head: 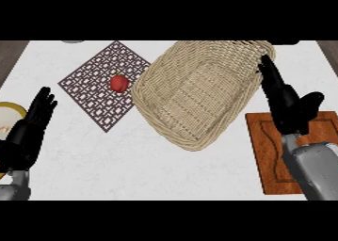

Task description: Pick the can from the cutting board and place it in the basket

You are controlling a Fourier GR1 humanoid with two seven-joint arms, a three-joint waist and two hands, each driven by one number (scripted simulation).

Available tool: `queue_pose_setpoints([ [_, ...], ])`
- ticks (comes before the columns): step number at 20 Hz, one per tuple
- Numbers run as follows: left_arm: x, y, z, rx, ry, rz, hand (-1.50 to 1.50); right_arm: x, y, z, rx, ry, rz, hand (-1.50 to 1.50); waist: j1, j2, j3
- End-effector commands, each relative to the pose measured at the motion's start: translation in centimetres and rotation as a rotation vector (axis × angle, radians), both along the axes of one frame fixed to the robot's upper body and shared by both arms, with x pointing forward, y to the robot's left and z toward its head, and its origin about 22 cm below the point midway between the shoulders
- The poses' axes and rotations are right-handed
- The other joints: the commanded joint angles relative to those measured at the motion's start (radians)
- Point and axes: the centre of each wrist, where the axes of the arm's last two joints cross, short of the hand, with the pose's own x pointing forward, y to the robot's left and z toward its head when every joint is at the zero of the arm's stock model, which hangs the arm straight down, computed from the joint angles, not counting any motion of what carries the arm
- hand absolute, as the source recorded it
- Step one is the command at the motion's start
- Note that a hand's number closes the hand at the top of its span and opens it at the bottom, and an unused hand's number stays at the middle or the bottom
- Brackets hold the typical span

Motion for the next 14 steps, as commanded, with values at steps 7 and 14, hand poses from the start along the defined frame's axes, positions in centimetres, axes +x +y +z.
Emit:
queue_pose_setpoints([
  [7,1.8,-2.7,3.0,0.089,-0.086,-0.219,0.00,-3.4,-11.6,3.5,-0.246,-0.239,0.312,1.50,-0.064,-0.011,-0.004],
  [14,3.3,-5.1,2.8,0.091,-0.069,-0.292,0.00,-8.4,-7.8,-3.8,-0.247,-0.272,0.043,-1.50,-0.022,-0.005,-0.010],
])
